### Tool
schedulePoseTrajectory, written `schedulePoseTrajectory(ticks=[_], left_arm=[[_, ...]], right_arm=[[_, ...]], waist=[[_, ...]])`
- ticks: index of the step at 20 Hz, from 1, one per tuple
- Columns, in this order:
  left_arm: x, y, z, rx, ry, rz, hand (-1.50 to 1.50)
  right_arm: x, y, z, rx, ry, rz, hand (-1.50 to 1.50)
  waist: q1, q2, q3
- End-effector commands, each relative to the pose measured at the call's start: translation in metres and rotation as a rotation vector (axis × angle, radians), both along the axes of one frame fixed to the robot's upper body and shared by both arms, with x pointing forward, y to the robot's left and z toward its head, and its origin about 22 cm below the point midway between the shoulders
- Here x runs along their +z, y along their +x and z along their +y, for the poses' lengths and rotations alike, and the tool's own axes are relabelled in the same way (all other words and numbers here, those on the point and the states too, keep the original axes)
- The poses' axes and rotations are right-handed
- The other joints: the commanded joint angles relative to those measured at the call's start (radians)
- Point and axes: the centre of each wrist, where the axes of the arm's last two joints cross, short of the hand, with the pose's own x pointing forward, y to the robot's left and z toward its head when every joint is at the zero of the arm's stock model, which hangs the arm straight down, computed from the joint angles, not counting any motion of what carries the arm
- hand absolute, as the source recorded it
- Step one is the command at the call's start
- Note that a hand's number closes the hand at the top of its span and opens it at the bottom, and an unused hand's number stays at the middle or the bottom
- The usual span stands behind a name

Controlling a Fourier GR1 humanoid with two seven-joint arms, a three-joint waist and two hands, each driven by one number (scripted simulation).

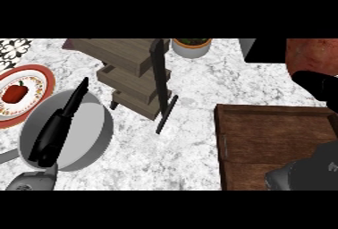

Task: Pick the sweet potato from the tray and place it in the tiered basket

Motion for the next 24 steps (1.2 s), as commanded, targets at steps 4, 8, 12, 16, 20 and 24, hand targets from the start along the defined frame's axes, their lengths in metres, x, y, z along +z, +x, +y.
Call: schedulePoseTrajectory(ticks=[4,8,12,16,20,24], left_arm=[[0.006,0.006,-0.001,-0.006,-0.006,0.007,0.0],[-0.009,0.002,-0.01,-0.013,0.011,-0.017,0.0],[0.009,0.019,-0.006,-0.036,0.007,-0.025,0.0],[-0.004,0.005,-0.006,-0.043,-0.006,-0.01,0.0],[0.015,0.016,-0.012,-0.03,0.0,-0.026,0.0],[0.022,0.013,-0.014,-0.045,0.017,-0.03,0.0]], right_arm=[[0.08,0.015,0.056,-0.039,0.05,0.095,1.5],[0.102,0.031,0.094,-0.065,0.069,0.121,1.5],[0.106,0.061,0.116,-0.038,0.124,0.193,1.5],[0.105,0.083,0.142,-0.041,0.131,0.248,1.5],[0.082,0.113,0.158,-0.026,0.149,0.276,1.5],[0.06,0.137,0.174,-0.034,0.139,0.315,1.5]], waist=[[0.01,0.005,0.001],[0.023,0.013,0.0],[0.03,0.022,0.001],[0.046,0.023,0.0],[0.048,0.027,0.001],[0.052,0.026,0.001]])
